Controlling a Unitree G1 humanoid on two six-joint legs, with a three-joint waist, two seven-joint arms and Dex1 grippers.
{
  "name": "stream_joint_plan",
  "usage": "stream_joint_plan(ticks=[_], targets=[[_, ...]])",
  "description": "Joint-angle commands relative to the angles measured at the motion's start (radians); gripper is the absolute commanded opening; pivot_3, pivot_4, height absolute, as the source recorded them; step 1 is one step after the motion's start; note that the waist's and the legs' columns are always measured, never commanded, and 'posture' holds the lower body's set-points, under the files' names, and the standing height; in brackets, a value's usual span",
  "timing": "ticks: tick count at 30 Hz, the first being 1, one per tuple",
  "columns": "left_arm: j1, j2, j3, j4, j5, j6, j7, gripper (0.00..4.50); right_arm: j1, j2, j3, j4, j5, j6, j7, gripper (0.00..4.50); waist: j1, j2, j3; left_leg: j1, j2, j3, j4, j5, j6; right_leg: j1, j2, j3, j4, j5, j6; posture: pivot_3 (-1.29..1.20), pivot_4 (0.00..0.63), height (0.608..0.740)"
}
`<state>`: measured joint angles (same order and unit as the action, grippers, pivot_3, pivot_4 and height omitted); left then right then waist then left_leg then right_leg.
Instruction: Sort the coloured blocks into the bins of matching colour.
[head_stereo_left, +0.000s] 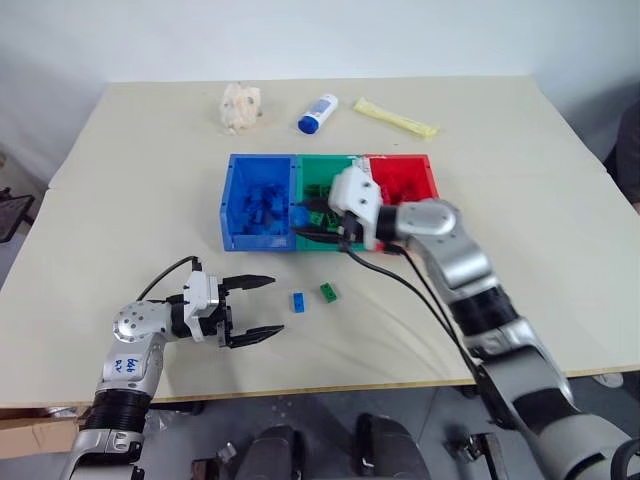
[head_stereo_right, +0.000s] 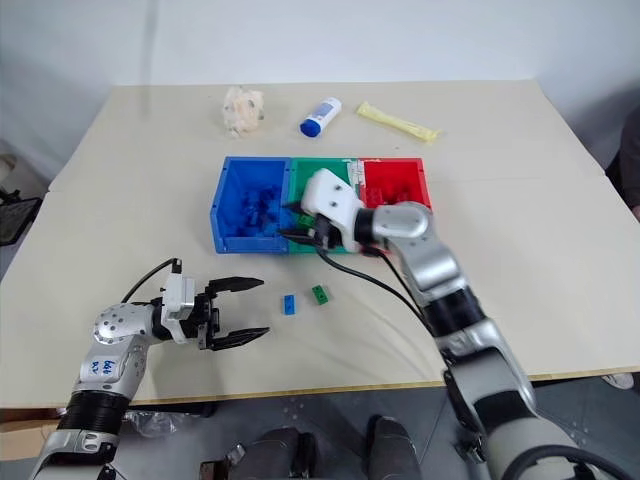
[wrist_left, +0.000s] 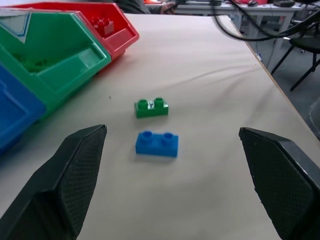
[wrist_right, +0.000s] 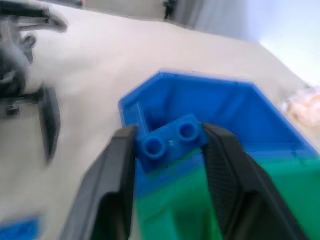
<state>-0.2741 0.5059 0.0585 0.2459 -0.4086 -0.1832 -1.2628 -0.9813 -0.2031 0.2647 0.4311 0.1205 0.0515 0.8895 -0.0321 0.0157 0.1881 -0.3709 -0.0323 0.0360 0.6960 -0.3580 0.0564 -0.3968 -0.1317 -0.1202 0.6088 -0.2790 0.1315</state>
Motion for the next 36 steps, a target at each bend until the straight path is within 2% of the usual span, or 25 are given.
stream_joint_plan(ticks=[1,3,6,12,16,23,27,32,36], targets=[[-0.007,0.007,0.011,-0.027,-0.003,-0.011,0.013,4.5,-0.105,0.076,-0.055,0.194,-0.054,-0.167,-0.168,2.75,-0.004,0.0,0.0,0.0,0.0,0.0,0.0,0.0,0.0,-0.001,0.0,0.0,0.002,0.0,0.0,0.0,0.15,0.74],[-0.009,0.009,0.013,-0.029,-0.004,-0.012,0.019,4.5,-0.12,0.097,-0.072,0.252,-0.066,-0.265,-0.209,3.45,-0.001,0.0,0.0,0.0,0.0,-0.003,-0.001,0.0,0.0,-0.001,0.0,0.0,0.003,0.0,0.0,0.0,0.15,0.74],[-0.01,0.016,0.02,-0.031,-0.007,-0.01,0.025,4.5,-0.039,0.078,-0.058,0.171,-0.019,-0.27,-0.082,4.46,0.0,0.0,0.0,0.0,-0.003,-0.006,-0.001,0.0,-0.001,0.0,0.0,0.001,0.003,0.0,0.0,0.0,0.15,0.74],[-0.028,0.028,0.022,-0.007,-0.011,-0.011,0.021,4.5,0.097,-0.03,-0.057,-0.04,0.035,-0.173,0.081,4.46,0.001,0.0,0.0,-0.001,-0.005,-0.009,-0.001,0.0,0.0,0.002,-0.001,0.001,0.001,0.0,0.0,0.0,0.15,0.74],[-0.033,0.048,0.014,-0.01,0.005,0.028,0.033,4.5,0.207,-0.163,-0.082,-0.218,0.135,-0.042,0.221,4.46,0.004,0.0,0.0,0.0,-0.002,-0.007,0.001,0.0,0.0,0.003,0.0,0.001,0.001,0.0,0.0,0.0,0.15,0.74],[-0.02,0.065,0.013,-0.05,0.008,0.085,0.073,4.5,0.344,-0.357,-0.127,-0.385,0.21,0.103,0.324,4.46,0.009,0.0,0.0,-0.001,-0.002,-0.007,0.001,0.0,0.0,0.003,-0.001,0.004,-0.002,0.0,0.0,0.0,0.15,0.74],[0.06,0.098,0.04,-0.134,0.004,0.153,0.125,4.5,0.472,-0.525,-0.237,-0.435,0.25,0.222,0.331,4.46,0.014,0.0,0.0,-0.001,-0.002,-0.006,0.0,0.0,0.0,0.003,-0.003,0.006,-0.004,0.0,0.0,0.0,0.15,0.74],[0.155,0.135,0.087,-0.216,-0.021,0.199,0.16,4.5,0.557,-0.585,-0.313,-0.438,0.265,0.227,0.32,4.46,0.02,0.0,0.0,-0.001,0.001,-0.002,-0.001,0.0,-0.001,0.004,-0.003,0.01,-0.009,0.0,0.0,0.0,0.15,0.74],[0.311,0.18,0.17,-0.306,-0.04,0.23,0.173,4.5,0.669,-0.641,-0.381,-0.449,0.279,0.232,0.333,4.46,0.029,0.0,0.0,0.0,0.003,-0.001,-0.001,-0.001,-0.003,0.004,-0.003,0.012,-0.011,0.0,0.0,0.0,0.15,0.74]])
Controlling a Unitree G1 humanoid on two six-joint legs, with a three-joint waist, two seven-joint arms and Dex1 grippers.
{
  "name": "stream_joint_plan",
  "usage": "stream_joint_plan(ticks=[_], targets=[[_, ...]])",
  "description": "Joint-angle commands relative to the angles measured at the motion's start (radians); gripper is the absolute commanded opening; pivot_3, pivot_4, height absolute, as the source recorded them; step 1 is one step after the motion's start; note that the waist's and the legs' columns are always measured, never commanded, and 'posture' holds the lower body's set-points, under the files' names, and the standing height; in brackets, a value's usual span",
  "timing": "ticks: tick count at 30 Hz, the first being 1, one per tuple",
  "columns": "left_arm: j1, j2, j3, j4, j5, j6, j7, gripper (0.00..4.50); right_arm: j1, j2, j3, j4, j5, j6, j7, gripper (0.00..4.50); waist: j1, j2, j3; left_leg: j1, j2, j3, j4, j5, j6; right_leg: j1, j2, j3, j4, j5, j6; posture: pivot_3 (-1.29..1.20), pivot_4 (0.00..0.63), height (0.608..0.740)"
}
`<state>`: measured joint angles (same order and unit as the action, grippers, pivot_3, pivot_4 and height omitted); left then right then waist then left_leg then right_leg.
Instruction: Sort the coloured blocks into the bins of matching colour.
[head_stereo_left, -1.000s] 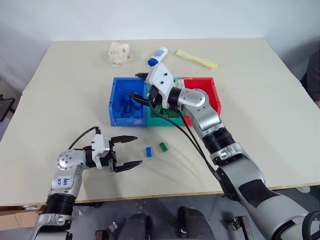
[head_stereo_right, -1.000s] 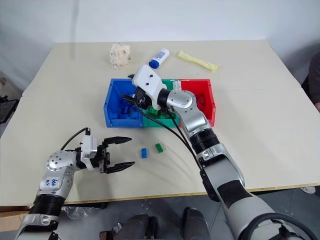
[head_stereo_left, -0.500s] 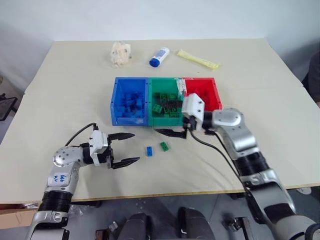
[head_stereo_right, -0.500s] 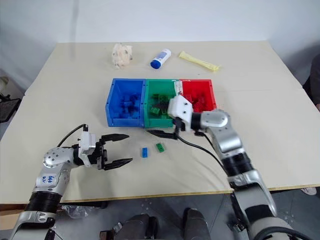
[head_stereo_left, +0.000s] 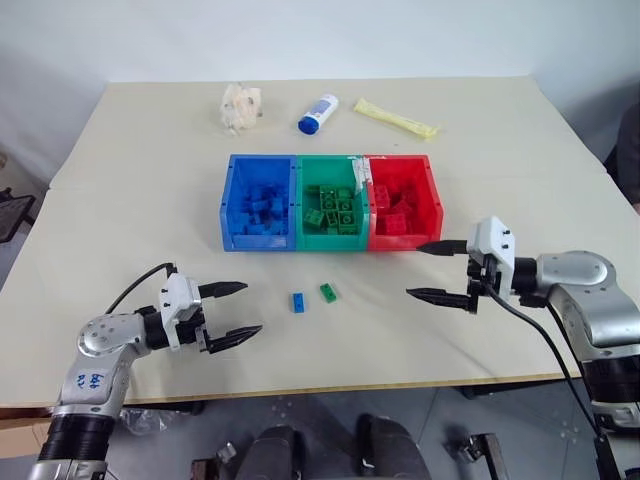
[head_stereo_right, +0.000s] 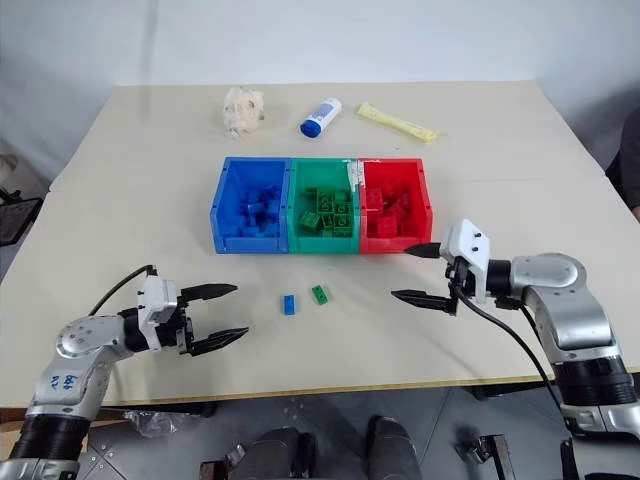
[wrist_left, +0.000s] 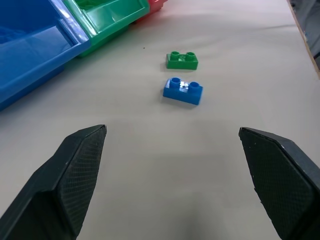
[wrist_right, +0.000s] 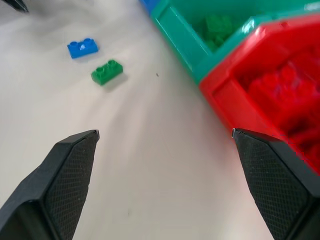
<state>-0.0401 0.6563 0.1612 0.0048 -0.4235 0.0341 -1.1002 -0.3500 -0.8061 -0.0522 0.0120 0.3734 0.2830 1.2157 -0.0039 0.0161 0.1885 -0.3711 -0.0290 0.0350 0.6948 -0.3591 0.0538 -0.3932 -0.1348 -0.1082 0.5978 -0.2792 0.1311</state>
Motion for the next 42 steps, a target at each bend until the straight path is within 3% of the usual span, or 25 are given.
stream_joint_plan(ticks=[1,12,22,28,40,42], targets=[[0.106,0.037,0.085,-0.076,-0.026,0.012,0.013,4.5,0.051,-0.043,-0.071,-0.032,0.029,0.003,0.004,4.46,0.001,0.0,0.0,0.0,0.0,0.0,-0.001,0.0,0.0,0.0,0.0,0.0,-0.001,0.0,0.0,0.0,0.15,0.74],[0.23,0.039,0.156,-0.247,-0.017,0.065,0.131,4.5,0.015,-0.035,-0.055,-0.009,0.035,0.007,0.009,4.46,0.003,0.0,0.0,0.0,0.0,0.001,-0.001,0.0,0.0,0.001,-0.002,0.001,-0.004,0.0,0.0,0.0,0.15,0.74],[0.12,-0.016,-0.022,-0.323,0.025,0.143,0.217,4.5,0.02,-0.031,-0.032,-0.078,0.061,0.059,0.023,4.46,0.013,0.0,0.0,0.0,0.0,0.001,-0.001,0.0,0.0,0.001,-0.001,0.001,-0.004,0.0,0.0,0.0,0.15,0.74],[-0.057,-0.083,-0.227,-0.181,0.147,0.138,0.209,4.5,0.065,-0.023,-0.046,-0.163,0.075,0.086,-0.01,4.46,0.028,0.001,0.0,0.0,0.0,0.002,0.0,0.0,0.0,0.001,0.004,-0.001,-0.002,0.0,0.0,0.0,0.15,0.74],[-0.306,-0.19,-0.369,0.165,0.273,0.014,0.174,4.5,0.193,-0.014,-0.103,-0.297,0.102,0.115,-0.12,4.46,0.045,0.001,-0.001,0.001,-0.003,0.003,0.003,0.001,0.002,0.002,0.003,-0.002,0.002,0.0,0.001,0.0,0.15,0.74],[-0.318,-0.192,-0.38,0.187,0.29,-0.011,0.166,3.97,0.203,-0.015,-0.108,-0.307,0.106,0.117,-0.129,4.5,0.052,0.002,-0.001,0.001,-0.003,0.003,0.004,0.001,0.002,0.002,0.003,-0.002,0.002,0.001,0.001,0.0,0.15,0.74]])
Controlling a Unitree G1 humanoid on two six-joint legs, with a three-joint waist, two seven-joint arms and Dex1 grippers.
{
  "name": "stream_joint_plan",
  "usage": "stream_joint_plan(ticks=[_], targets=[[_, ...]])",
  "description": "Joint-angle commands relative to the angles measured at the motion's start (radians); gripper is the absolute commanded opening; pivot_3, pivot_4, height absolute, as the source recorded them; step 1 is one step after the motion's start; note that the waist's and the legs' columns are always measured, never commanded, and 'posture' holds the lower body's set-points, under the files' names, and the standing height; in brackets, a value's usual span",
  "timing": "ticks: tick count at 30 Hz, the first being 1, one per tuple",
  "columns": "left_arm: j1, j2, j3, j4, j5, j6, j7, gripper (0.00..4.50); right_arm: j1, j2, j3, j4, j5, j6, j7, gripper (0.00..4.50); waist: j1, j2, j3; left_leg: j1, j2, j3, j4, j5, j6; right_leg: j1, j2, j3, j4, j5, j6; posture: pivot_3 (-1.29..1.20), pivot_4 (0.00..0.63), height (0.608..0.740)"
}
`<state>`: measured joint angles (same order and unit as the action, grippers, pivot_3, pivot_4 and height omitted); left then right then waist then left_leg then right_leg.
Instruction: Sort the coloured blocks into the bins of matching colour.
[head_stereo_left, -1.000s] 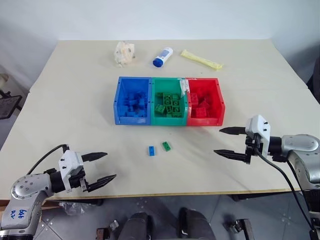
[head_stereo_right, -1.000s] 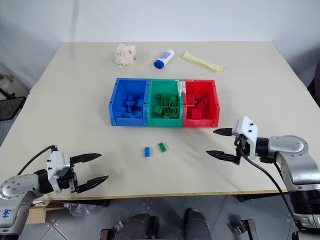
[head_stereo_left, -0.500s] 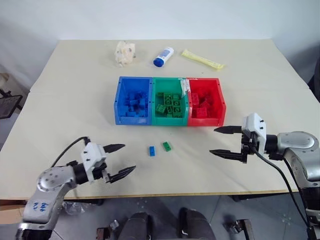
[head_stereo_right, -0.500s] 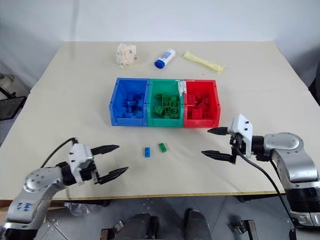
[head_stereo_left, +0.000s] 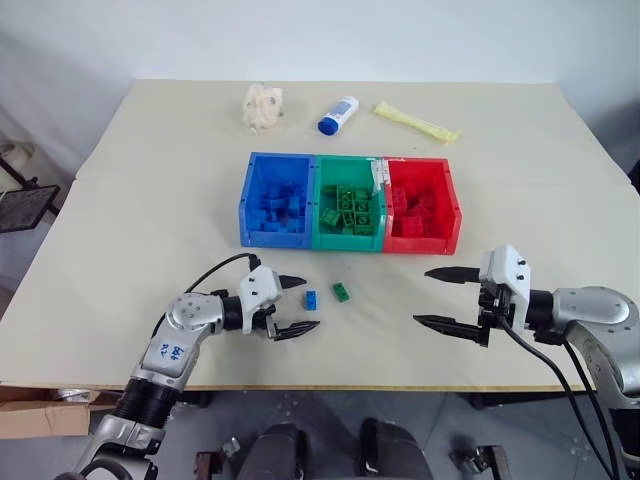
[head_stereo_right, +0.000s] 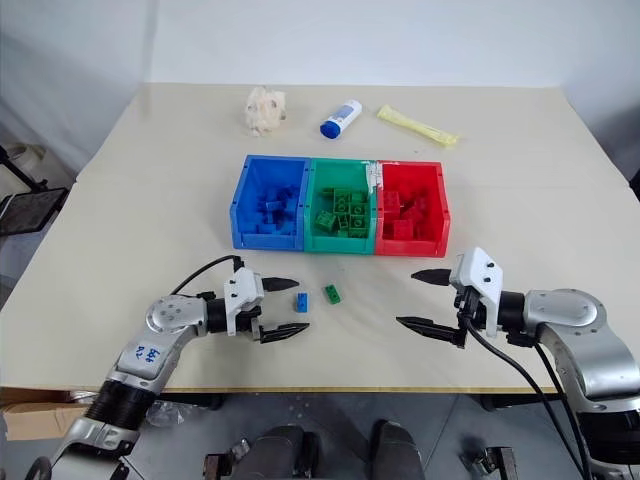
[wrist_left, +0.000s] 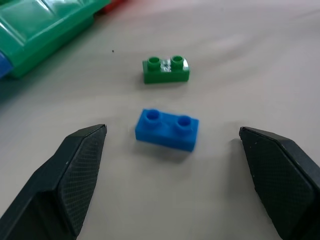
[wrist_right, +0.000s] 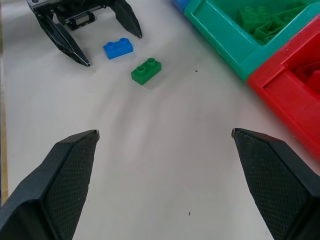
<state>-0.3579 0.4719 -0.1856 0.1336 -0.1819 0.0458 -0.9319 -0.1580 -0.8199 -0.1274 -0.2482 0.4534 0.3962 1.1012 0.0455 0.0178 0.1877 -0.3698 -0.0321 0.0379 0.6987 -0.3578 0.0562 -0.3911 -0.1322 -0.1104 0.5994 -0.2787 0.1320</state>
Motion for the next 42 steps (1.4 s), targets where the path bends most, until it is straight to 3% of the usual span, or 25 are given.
stream_joint_plan(ticks=[1,9,21,26,31,37,39,42], targets=[[-0.002,-0.008,-0.036,0.063,0.051,-0.029,-0.006,3.67,0.013,-0.003,-0.035,-0.049,0.027,0.004,-0.017,4.5,0.005,0.0,0.0,0.0,0.0,0.0,0.0,0.0,0.0,0.0,0.0,0.0,0.0,0.0,0.0,0.0,0.15,0.74],[-0.007,0.004,-0.032,0.071,0.048,-0.026,-0.02,1.44,0.024,-0.009,-0.048,-0.04,0.034,-0.008,-0.028,4.5,0.007,0.0,0.0,0.0,-0.001,0.0,0.0,0.0,0.0,0.001,-0.001,0.001,0.0,0.0,0.0,0.0,0.15,0.74],[-0.027,-0.018,0.058,-0.074,-0.003,0.025,0.082,1.45,0.036,0.007,-0.097,-0.002,0.063,-0.053,-0.018,4.5,0.005,0.0,0.0,-0.001,0.0,0.0,0.0,0.0,0.001,0.0,-0.001,0.001,0.0,0.0,0.0,0.0,0.15,0.74],[-0.136,-0.014,0.168,-0.12,-0.04,0.077,0.17,1.45,0.017,0.048,-0.151,0.003,0.122,-0.059,-0.042,4.5,0.005,-0.001,0.001,-0.002,0.0,-0.001,0.0,0.0,0.001,-0.001,0.0,0.001,0.0,0.0,0.0,0.0,0.15,0.74],[-0.298,-0.037,0.21,0.009,-0.024,0.049,0.219,1.45,-0.005,0.063,-0.156,0.002,0.13,-0.056,-0.073,4.5,0.007,-0.001,0.001,-0.001,-0.001,0.0,0.0,0.0,0.001,0.0,0.0,-0.004,0.0,0.0,0.001,0.0,0.15,0.74],[-0.463,-0.066,0.188,0.304,0.054,-0.089,0.267,1.45,-0.048,0.081,-0.152,-0.021,0.147,-0.049,-0.117,4.5,0.005,-0.002,0.001,-0.002,-0.001,0.0,0.0,0.001,0.001,-0.001,0.001,-0.006,0.001,0.001,0.001,0.0,0.15,0.74],[-0.508,-0.085,0.189,0.403,0.078,-0.125,0.303,2.19,-0.077,0.086,-0.154,-0.029,0.159,-0.037,-0.136,4.5,0.005,-0.002,0.001,-0.002,-0.001,0.001,0.0,0.001,0.002,-0.001,0.001,-0.007,0.001,0.001,0.001,0.0,0.15,0.74],[-0.512,-0.09,0.187,0.411,0.065,-0.132,0.265,3.01,-0.093,0.077,-0.154,-0.023,0.161,-0.036,-0.136,4.5,0.004,-0.002,0.001,-0.002,-0.001,0.001,0.0,0.001,0.002,-0.001,0.001,-0.007,0.001,0.001,0.002,0.0,0.15,0.74]])
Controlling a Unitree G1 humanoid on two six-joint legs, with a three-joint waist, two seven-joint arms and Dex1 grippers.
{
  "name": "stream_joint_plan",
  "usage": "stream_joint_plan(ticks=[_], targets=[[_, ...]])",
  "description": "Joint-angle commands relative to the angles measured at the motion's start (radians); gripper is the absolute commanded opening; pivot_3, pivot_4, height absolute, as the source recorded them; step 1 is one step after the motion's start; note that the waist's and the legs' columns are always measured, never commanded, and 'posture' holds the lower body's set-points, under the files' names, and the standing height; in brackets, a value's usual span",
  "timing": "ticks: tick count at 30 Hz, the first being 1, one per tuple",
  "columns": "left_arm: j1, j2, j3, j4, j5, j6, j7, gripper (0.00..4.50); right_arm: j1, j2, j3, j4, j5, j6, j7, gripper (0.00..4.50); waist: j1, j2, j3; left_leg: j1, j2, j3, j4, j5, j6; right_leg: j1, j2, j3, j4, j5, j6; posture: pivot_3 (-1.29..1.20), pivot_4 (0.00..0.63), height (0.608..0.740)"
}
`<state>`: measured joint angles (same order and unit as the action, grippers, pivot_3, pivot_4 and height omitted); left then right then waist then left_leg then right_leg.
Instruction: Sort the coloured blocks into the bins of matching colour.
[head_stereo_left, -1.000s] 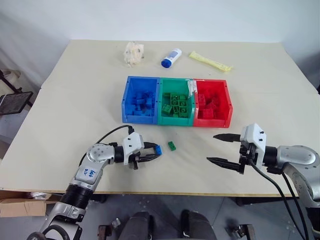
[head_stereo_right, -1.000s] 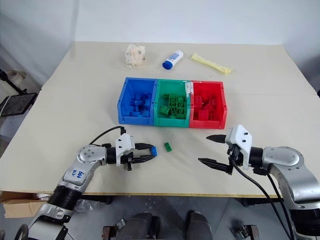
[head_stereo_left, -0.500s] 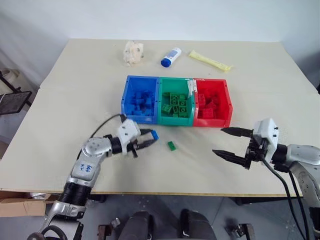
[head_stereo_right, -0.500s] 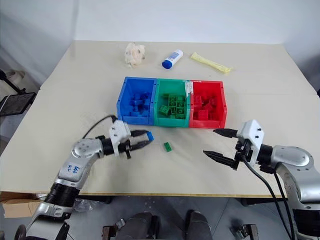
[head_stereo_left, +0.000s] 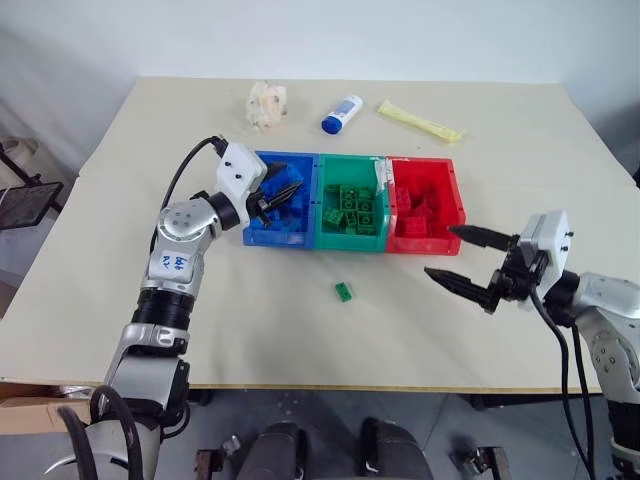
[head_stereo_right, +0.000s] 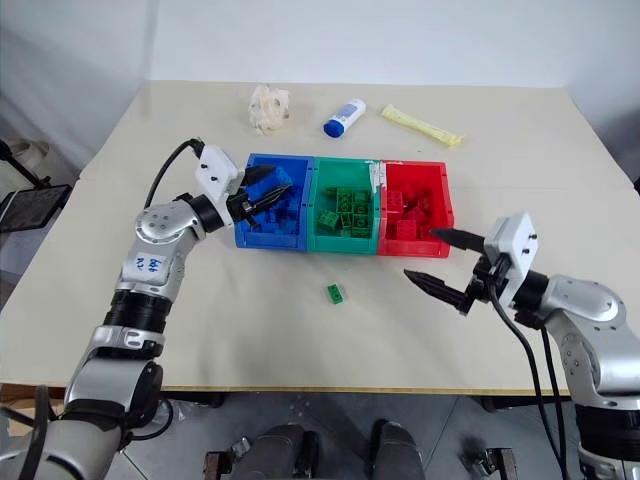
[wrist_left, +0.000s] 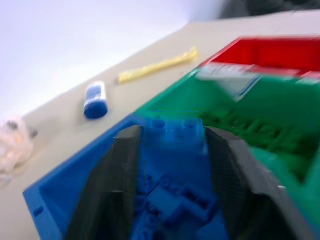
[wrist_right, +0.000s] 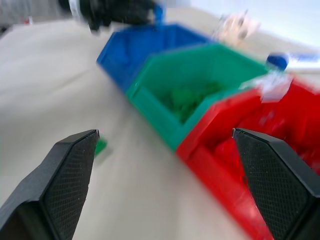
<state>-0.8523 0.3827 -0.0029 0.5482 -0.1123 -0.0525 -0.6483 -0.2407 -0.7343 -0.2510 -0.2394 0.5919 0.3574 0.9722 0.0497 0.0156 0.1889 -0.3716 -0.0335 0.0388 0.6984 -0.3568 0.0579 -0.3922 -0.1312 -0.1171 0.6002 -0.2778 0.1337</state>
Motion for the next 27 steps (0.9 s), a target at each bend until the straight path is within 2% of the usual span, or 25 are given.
stream_joint_plan(ticks=[1,5,14,20,23,27], targets=[[-0.017,0.0,0.005,-0.004,-0.006,-0.037,-0.024,3.33,-0.013,-0.011,-0.03,-0.03,0.022,0.002,-0.007,4.5,0.0,-0.001,0.0,0.0,0.0,0.0,0.0,0.0,0.0,0.0,0.0,0.0,0.0,0.0,0.0,0.0,0.15,0.74],[0.002,0.024,0.014,-0.02,-0.006,-0.03,-0.04,4.49,-0.019,-0.018,-0.027,-0.021,0.019,0.001,0.0,4.5,0.0,-0.001,0.001,-0.001,0.0,-0.001,0.0,0.0,0.0,-0.001,0.0,-0.001,0.0,0.0,0.0,0.0,0.15,0.74],[0.186,0.171,0.071,-0.292,-0.125,0.119,-0.203,4.49,-0.047,-0.044,0.015,0.042,0.002,0.003,0.076,4.5,-0.018,-0.001,0.001,-0.001,0.001,-0.002,0.0,0.0,0.0,0.0,0.0,-0.001,0.0,0.0,0.0,0.0,0.15,0.74],[0.445,0.331,0.126,-0.515,-0.258,0.222,-0.393,4.49,-0.077,-0.063,0.053,0.111,-0.021,-0.006,0.149,4.5,-0.029,-0.001,0.001,0.0,0.001,-0.002,-0.001,0.0,0.0,0.0,-0.001,0.0,0.0,0.0,0.0,0.0,0.15,0.74],[0.572,0.379,0.175,-0.552,-0.287,0.201,-0.448,4.49,-0.081,-0.075,0.058,0.139,-0.025,-0.021,0.201,4.5,-0.028,-0.001,0.001,0.0,0.001,-0.002,-0.001,0.0,0.0,0.0,-0.001,0.002,-0.001,0.0,0.0,0.0,0.15,0.74],[0.665,0.407,0.237,-0.524,-0.293,0.151,-0.468,4.49,-0.08,-0.087,0.062,0.168,-0.026,-0.048,0.27,4.5,-0.024,-0.001,0.001,0.0,0.001,-0.003,-0.001,0.0,-0.001,0.001,-0.002,0.007,-0.002,0.0,0.0,0.0,0.15,0.74]])
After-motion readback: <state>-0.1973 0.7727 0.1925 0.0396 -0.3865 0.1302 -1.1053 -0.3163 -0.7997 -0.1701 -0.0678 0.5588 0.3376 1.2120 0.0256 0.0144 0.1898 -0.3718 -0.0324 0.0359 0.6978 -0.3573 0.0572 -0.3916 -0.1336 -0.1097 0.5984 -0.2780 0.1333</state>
